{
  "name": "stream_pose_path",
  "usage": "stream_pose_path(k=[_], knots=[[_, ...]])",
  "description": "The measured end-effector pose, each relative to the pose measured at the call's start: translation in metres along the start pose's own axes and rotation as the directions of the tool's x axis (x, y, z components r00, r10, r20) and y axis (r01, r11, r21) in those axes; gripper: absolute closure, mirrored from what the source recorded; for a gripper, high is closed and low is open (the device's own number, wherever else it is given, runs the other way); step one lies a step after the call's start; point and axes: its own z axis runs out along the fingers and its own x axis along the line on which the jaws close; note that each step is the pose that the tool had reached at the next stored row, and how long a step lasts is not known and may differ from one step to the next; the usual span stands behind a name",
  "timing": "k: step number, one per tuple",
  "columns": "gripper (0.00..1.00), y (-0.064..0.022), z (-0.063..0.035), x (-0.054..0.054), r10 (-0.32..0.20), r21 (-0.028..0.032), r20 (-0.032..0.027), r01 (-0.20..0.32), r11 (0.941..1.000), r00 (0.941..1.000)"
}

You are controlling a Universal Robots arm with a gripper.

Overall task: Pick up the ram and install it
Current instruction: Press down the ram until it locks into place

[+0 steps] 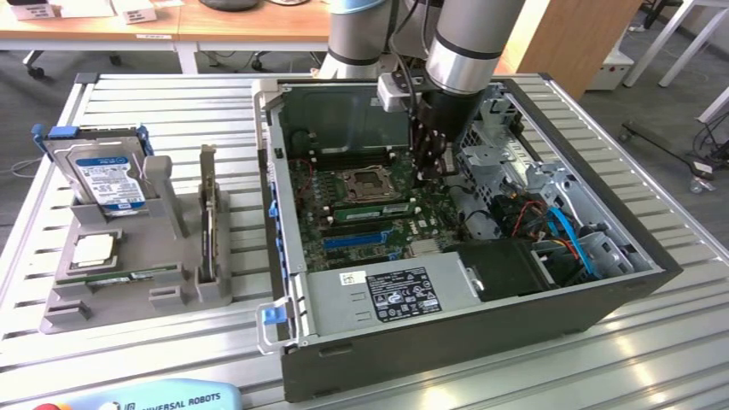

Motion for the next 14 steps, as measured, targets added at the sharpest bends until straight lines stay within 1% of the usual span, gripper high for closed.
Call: stream_pose_path(k=[5,14], knots=[[0.90,-0.0001,0.0013,0.000,0.000,0.0001,0.0003,0.000,1.0000,1.0000],[0.90,-0.0002,0.0102,0.000,0.000,0.0000,0.0001,0.000,1.0000,1.0000]])
